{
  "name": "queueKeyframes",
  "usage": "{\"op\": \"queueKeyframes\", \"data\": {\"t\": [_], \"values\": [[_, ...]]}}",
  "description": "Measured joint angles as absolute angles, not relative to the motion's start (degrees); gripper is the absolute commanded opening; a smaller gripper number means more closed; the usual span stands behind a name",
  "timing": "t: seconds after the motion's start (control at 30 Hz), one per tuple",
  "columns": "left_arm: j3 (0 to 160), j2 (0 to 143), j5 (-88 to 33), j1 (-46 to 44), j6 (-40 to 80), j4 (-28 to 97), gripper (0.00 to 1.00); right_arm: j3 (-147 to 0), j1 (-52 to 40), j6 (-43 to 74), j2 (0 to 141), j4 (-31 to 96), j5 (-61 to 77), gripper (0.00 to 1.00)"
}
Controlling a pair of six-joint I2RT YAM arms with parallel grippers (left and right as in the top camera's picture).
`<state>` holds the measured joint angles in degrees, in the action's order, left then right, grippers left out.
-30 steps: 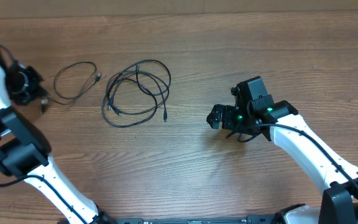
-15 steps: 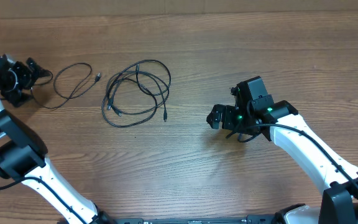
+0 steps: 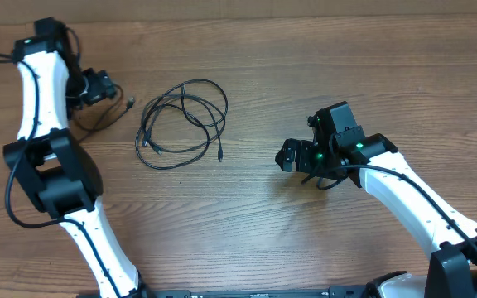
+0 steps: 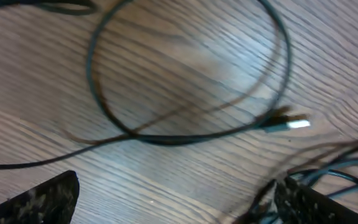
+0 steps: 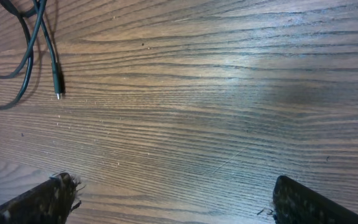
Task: Untangle cables
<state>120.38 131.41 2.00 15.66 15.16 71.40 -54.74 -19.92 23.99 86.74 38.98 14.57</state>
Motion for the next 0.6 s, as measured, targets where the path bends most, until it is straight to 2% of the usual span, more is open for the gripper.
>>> {"op": "queueKeyframes", "data": {"t": [0.03, 0.2, 0.4, 0.6], "values": [[120.4, 131.4, 2.0, 14.7, 15.2, 71.6, 0.97, -54.7, -19.9, 24.0, 86.7, 39.0, 14.6, 1.00], [120.4, 131.4, -0.3, 10.7, 15.1, 74.3, 0.95, -54.7, -19.9, 24.0, 86.7, 39.0, 14.6, 1.00], [120.4, 131.4, -4.4, 5.4, 12.9, 79.0, 0.98, -54.7, -19.9, 24.0, 86.7, 39.0, 14.6, 1.00], [120.4, 131.4, -7.7, -3.6, 9.6, 82.6, 0.99, -54.7, -19.9, 24.0, 86.7, 39.0, 14.6, 1.00]]}}
